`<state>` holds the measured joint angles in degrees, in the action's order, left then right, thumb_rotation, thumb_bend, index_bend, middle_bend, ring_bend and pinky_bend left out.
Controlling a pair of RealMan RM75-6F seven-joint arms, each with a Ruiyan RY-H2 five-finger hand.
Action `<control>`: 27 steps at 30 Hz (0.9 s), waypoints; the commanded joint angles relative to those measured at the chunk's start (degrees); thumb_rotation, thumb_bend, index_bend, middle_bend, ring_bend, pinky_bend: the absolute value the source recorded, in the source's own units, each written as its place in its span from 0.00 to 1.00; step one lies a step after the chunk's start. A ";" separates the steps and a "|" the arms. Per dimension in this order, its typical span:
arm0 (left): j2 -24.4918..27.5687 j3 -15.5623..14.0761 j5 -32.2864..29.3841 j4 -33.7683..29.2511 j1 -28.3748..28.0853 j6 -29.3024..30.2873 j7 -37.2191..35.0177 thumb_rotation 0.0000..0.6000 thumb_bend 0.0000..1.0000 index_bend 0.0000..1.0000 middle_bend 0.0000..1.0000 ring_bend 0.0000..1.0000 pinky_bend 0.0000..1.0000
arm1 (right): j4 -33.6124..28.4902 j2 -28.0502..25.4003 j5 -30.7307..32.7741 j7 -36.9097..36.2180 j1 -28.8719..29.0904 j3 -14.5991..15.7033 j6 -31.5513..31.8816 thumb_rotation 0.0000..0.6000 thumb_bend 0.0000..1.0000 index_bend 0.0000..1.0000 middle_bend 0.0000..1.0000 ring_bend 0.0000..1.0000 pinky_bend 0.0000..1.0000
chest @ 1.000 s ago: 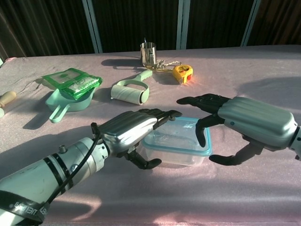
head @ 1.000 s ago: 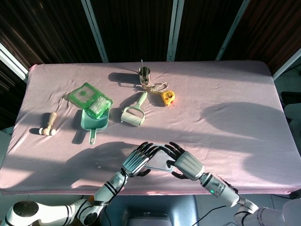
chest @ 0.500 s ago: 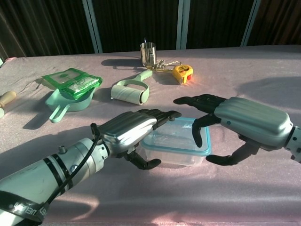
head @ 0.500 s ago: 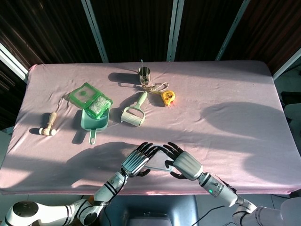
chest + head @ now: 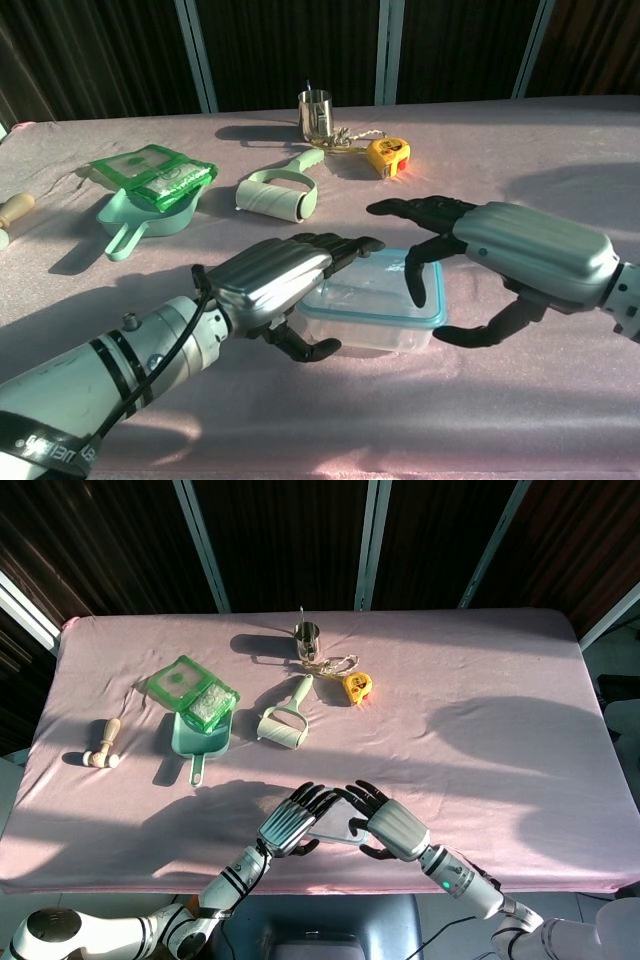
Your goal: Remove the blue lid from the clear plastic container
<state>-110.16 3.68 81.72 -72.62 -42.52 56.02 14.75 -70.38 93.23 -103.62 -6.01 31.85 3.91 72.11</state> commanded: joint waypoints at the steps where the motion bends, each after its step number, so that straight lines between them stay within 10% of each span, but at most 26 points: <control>1: -0.04 -0.08 0.16 0.12 0.03 0.04 0.03 1.00 0.33 0.00 0.57 0.66 0.60 | -0.14 -0.12 0.16 0.01 0.08 -0.05 0.04 1.00 0.43 0.65 0.05 0.00 0.00; 27: -0.51 -0.53 1.51 1.94 0.24 0.05 -0.28 1.00 0.33 0.00 0.59 0.67 0.61 | -2.35 -1.94 1.30 0.89 0.21 0.21 0.01 1.00 0.46 0.66 0.05 0.00 0.00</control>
<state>-110.67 3.15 83.23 -70.68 -42.27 56.07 14.47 -72.73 91.29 -102.31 -5.11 32.06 4.11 72.11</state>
